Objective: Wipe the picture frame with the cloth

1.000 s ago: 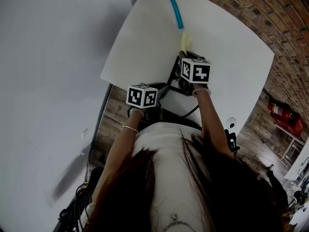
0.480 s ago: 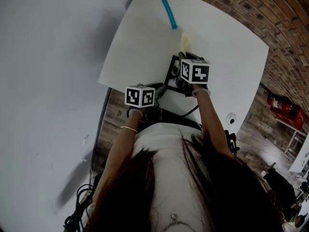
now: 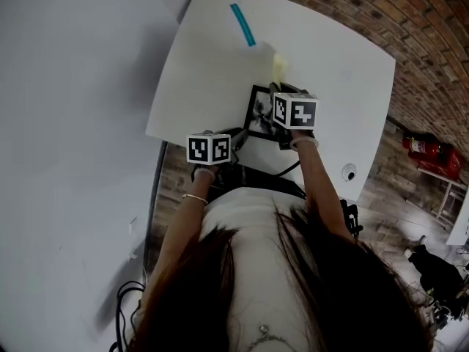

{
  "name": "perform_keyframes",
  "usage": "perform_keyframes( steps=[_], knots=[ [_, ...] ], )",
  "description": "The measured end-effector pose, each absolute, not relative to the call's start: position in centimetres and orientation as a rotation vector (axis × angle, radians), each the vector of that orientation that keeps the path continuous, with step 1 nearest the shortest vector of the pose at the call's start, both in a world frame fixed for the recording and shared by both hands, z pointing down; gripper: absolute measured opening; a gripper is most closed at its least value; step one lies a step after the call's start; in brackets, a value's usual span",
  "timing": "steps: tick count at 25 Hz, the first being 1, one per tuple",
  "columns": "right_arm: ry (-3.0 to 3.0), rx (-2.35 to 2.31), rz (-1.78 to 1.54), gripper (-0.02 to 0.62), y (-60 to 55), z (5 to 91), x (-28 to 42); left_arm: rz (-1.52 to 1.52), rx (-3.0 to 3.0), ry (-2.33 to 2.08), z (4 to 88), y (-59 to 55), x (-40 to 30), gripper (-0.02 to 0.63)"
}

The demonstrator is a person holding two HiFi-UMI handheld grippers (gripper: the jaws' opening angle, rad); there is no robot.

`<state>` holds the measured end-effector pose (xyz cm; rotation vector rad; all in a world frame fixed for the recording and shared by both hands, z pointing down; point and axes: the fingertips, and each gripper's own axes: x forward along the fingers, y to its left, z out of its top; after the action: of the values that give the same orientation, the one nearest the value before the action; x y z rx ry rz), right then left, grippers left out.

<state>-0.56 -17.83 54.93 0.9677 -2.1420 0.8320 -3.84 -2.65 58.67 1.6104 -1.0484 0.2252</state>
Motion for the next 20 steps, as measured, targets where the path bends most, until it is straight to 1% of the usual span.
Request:
perform_keyframes(
  steps=[20],
  knots=[
    [-2.111, 1.088, 0.84, 0.034, -15.3, 53.7, 3.7, 0.277, 1.658, -1.12, 58.8, -2.7, -3.8, 0.072]
  ],
)
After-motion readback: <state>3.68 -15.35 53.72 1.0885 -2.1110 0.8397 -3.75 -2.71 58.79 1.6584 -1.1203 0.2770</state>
